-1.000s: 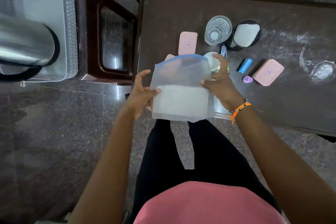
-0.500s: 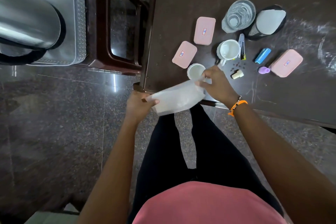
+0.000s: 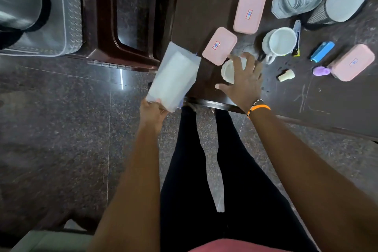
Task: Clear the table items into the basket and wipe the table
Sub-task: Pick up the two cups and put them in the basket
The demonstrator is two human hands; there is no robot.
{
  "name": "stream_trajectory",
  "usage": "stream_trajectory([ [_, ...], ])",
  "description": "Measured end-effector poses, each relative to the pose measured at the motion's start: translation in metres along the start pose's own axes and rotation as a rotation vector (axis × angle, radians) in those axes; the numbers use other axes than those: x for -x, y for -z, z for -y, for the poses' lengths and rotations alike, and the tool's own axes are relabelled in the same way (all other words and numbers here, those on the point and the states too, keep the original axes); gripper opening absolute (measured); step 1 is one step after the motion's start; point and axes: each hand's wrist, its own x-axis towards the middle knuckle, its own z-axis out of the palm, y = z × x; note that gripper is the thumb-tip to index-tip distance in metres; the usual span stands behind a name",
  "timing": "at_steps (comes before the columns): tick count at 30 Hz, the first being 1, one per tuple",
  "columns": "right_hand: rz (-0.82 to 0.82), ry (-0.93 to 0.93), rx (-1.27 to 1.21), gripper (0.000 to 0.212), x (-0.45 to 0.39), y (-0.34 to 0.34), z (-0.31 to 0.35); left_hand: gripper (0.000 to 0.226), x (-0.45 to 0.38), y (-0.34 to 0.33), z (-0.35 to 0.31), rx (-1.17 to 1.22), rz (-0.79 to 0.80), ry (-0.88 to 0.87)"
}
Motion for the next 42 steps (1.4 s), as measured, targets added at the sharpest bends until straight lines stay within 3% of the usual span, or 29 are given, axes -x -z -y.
stream_trajectory([
  [4,0.04,0.048,0.072,0.077,-0.002,-0.008,-0.01,0.033,-0.005,-0.024,0.011,-0.06,0.026,0.046],
  [11,-0.085,0.05,0.04,0.075,-0.018,-0.001,-0.026,0.017,-0.009,-0.076,0.016,-0.345,0.125,0.06],
  [15,-0.117,0.073,0.052,0.075,-0.021,0.006,-0.034,0.036,-0.011,-0.089,0.011,-0.622,0.127,0.022],
  [18,-0.096,0.101,0.044,0.077,-0.019,0.012,-0.039,0.051,-0.008,-0.089,0.007,-0.697,0.071,0.082],
  [22,-0.131,0.169,0.009,0.065,-0.01,0.024,-0.045,0.047,0.005,-0.085,0.01,-0.689,-0.073,0.042],
  [24,-0.253,0.098,-0.119,0.048,-0.006,0.029,-0.049,0.041,0.018,-0.088,0.014,-0.733,-0.158,-0.038],
  [26,-0.375,-0.051,-0.317,0.033,-0.004,0.033,-0.052,0.019,0.031,-0.101,0.018,-0.731,-0.177,-0.182],
  [27,-0.423,-0.159,-0.428,0.027,-0.004,0.035,-0.054,0.006,0.039,-0.112,0.02,-0.709,-0.132,-0.253],
  [29,-0.473,-0.413,-0.613,0.022,-0.011,0.036,-0.062,0.013,0.055,-0.14,0.025,-0.678,0.049,-0.347],
  [31,-0.366,-0.588,-0.76,0.021,-0.023,0.037,-0.072,0.003,0.063,-0.169,0.033,-0.687,0.214,-0.326],
  [34,-0.164,-0.612,-0.941,0.026,-0.04,0.04,-0.078,0.023,0.068,-0.205,0.043,-0.669,0.267,-0.143],
  [36,-0.135,-0.602,-0.984,0.035,-0.044,0.04,-0.079,0.033,0.065,-0.217,0.044,-0.594,0.199,-0.052],
  [40,-0.13,-0.594,-1.038,0.021,-0.048,0.036,-0.086,0.049,0.054,-0.226,0.036,-0.517,0.062,0.03],
  [42,-0.129,-0.538,-1.009,0.017,-0.047,0.035,-0.086,0.048,0.047,-0.226,0.031,-0.573,0.054,-0.009],
])
